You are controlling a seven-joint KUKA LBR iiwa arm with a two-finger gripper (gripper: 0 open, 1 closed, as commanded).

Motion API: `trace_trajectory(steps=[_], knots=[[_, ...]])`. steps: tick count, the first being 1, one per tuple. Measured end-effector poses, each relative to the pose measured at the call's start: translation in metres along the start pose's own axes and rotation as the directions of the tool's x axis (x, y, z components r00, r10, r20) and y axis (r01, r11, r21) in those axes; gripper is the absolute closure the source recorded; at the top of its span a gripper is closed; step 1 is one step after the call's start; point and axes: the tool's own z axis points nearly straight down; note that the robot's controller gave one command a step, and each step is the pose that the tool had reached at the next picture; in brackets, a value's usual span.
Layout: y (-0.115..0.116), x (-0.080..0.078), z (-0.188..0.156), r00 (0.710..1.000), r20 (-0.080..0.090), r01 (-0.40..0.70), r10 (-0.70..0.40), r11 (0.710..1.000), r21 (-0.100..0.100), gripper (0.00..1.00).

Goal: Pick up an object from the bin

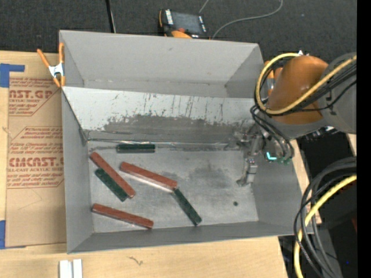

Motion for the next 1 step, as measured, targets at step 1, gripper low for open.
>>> trace_trajectory(steps=[1], knots=[[0.0631,0.07,-0.0015,0.99,0.001,0.138,-0.138,0.99,-0.002,0.0]])
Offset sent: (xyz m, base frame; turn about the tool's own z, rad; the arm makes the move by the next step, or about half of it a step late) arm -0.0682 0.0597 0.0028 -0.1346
